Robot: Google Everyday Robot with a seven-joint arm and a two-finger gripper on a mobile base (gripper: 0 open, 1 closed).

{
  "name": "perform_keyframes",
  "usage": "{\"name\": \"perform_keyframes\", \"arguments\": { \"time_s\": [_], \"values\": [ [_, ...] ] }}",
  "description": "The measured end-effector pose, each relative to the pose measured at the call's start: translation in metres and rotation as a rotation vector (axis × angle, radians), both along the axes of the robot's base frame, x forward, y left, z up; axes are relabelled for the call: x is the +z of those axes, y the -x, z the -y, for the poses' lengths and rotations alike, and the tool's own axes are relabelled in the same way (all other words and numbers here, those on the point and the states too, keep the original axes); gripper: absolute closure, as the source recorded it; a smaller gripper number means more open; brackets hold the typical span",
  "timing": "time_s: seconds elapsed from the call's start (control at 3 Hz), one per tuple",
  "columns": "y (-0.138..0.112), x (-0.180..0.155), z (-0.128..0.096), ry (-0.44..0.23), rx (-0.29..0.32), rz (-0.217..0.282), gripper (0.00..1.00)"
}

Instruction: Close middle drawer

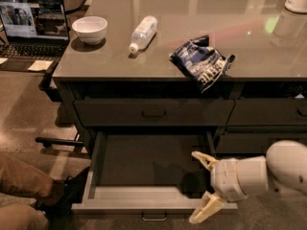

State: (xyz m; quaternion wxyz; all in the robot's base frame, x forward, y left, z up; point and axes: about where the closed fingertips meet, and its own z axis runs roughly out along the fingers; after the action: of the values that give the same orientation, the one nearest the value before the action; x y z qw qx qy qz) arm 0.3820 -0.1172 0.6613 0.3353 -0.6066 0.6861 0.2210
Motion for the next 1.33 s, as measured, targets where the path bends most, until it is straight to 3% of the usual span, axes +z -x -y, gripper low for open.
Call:
{"name": "perform_keyframes", "arguments": {
  "time_s": [0.33, 1.0, 1.33],
  "values": [
    [-0.007, -0.027, -0.001, -0.025, 0.011, 0.026, 0.00],
    [-0.008, -0.044, 0.000, -0.015, 0.028, 0.010, 0.00],
    [0.009, -0.091, 0.004, -0.022, 0.043, -0.043, 0.18]
  ]
}}
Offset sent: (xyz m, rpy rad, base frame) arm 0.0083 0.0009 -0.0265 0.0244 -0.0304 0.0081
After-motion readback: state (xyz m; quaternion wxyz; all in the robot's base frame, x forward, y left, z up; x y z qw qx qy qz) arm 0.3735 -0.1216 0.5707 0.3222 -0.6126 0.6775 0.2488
